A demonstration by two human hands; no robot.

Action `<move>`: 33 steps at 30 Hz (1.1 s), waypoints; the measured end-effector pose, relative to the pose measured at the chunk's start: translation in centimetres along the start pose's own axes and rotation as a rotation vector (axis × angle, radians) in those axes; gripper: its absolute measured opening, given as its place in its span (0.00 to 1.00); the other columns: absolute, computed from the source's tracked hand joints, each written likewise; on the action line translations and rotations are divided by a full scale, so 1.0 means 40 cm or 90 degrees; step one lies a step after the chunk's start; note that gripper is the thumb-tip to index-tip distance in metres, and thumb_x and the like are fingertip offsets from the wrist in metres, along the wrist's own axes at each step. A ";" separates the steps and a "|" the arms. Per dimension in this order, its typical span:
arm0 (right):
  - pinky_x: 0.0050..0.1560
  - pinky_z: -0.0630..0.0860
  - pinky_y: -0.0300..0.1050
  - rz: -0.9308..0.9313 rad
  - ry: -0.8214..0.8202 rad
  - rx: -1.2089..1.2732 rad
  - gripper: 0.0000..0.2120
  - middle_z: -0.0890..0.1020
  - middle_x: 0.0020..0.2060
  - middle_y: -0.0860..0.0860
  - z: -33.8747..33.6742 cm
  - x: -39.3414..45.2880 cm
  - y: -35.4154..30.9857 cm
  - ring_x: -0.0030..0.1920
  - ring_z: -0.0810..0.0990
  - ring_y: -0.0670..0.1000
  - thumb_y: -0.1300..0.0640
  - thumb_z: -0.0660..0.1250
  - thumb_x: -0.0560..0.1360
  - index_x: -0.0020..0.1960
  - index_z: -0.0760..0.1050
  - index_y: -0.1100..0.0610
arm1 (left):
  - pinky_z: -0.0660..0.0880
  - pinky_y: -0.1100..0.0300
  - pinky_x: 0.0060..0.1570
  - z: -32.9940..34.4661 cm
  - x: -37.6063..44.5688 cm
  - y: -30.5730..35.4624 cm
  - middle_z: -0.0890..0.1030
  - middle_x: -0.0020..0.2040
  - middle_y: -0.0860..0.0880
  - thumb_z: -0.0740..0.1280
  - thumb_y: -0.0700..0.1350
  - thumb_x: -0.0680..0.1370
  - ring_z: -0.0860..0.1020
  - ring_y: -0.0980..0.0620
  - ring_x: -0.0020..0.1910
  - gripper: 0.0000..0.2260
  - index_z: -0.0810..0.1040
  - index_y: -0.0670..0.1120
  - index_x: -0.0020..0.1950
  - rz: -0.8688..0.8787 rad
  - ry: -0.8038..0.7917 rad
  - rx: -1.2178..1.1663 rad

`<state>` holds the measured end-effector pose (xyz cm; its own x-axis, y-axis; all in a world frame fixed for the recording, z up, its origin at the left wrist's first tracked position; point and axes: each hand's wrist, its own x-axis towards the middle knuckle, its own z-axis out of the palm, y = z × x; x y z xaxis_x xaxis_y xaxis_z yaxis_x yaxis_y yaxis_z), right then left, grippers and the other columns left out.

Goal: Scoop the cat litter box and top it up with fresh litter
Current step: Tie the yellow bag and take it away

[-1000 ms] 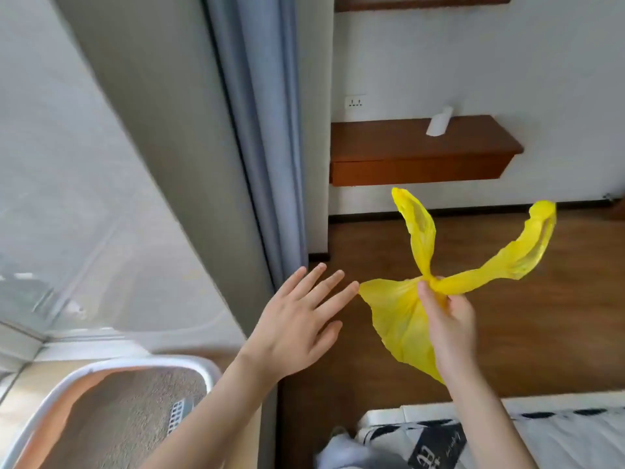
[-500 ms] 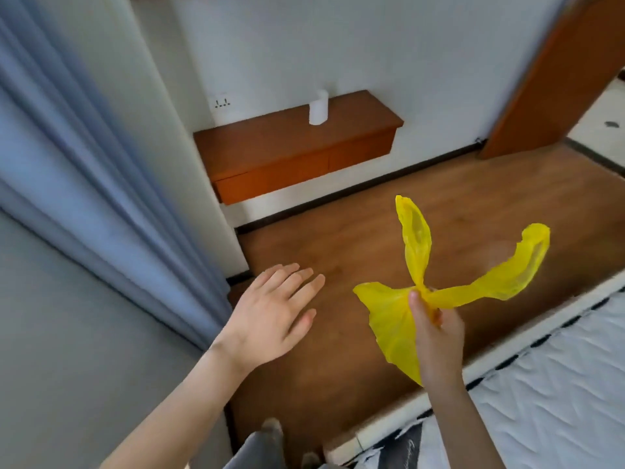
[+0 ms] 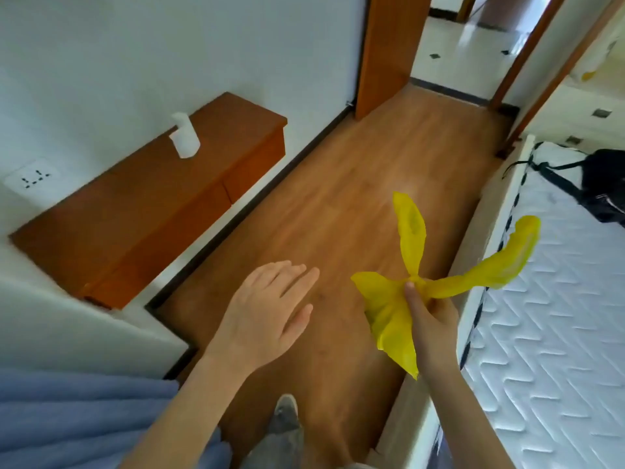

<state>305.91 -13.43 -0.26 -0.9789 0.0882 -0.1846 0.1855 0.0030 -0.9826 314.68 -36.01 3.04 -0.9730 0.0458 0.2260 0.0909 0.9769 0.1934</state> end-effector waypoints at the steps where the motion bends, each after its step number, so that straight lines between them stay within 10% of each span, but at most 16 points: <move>1: 0.54 0.77 0.53 -0.005 0.015 0.004 0.06 0.84 0.39 0.47 0.026 0.012 -0.018 0.47 0.83 0.53 0.56 0.66 0.78 0.43 0.79 0.50 | 0.67 0.56 0.63 -0.014 0.032 -0.037 0.78 0.63 0.51 0.56 0.58 0.79 0.75 0.50 0.63 0.21 0.74 0.51 0.68 0.017 0.013 -0.006; 17: 0.39 0.78 0.34 -0.021 0.176 0.039 0.07 0.84 0.40 0.49 0.132 0.405 -0.158 0.41 0.83 0.43 0.56 0.66 0.78 0.52 0.79 0.58 | 0.71 0.56 0.60 0.097 0.630 -0.267 0.80 0.60 0.47 0.55 0.55 0.80 0.77 0.48 0.60 0.21 0.76 0.46 0.65 0.163 -0.007 -0.064; 33: 0.53 0.78 0.49 0.006 0.145 0.046 0.03 0.85 0.45 0.51 0.128 1.225 -0.324 0.49 0.83 0.49 0.56 0.66 0.78 0.47 0.78 0.52 | 0.71 0.60 0.58 0.276 1.466 -0.228 0.78 0.60 0.49 0.56 0.53 0.79 0.76 0.51 0.59 0.20 0.74 0.46 0.67 0.203 -0.028 -0.095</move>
<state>255.12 -14.23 3.35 -0.9311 0.3097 -0.1925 0.1799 -0.0692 -0.9813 254.45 -39.94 3.99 -0.8984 0.3561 0.2570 0.4188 0.8710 0.2570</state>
